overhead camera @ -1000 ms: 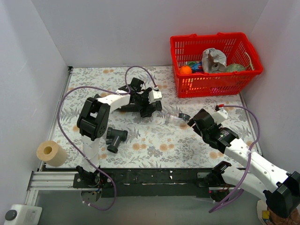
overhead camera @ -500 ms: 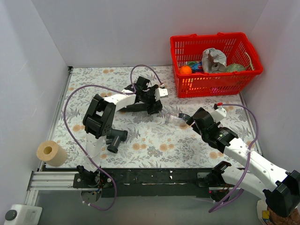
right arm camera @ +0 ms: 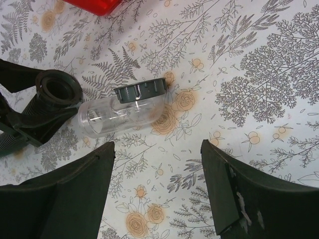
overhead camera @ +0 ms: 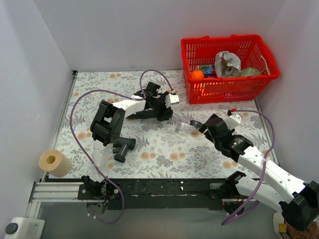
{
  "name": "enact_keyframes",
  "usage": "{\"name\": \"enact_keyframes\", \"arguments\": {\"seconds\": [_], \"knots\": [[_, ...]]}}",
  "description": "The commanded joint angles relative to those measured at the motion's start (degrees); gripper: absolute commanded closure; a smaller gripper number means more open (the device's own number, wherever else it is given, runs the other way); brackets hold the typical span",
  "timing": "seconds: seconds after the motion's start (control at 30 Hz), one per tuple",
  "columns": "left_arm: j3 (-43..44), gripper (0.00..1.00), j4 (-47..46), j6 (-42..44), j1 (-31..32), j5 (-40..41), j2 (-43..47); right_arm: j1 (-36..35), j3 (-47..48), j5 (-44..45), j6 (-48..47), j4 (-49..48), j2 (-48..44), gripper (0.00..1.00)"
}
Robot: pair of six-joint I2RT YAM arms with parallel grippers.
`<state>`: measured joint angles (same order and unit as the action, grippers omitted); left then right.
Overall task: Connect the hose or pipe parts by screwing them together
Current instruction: Pick up the pipeline from the center of the board.
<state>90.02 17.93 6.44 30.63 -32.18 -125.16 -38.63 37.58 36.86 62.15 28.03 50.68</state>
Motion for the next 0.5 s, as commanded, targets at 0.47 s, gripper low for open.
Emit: {"name": "enact_keyframes", "arguments": {"seconds": [0.47], "knots": [[0.2, 0.47, -2.6, -2.9, 0.7, -3.1, 0.4, 0.3, -1.1, -0.2, 0.8, -1.5, 0.9, 0.23]]}}
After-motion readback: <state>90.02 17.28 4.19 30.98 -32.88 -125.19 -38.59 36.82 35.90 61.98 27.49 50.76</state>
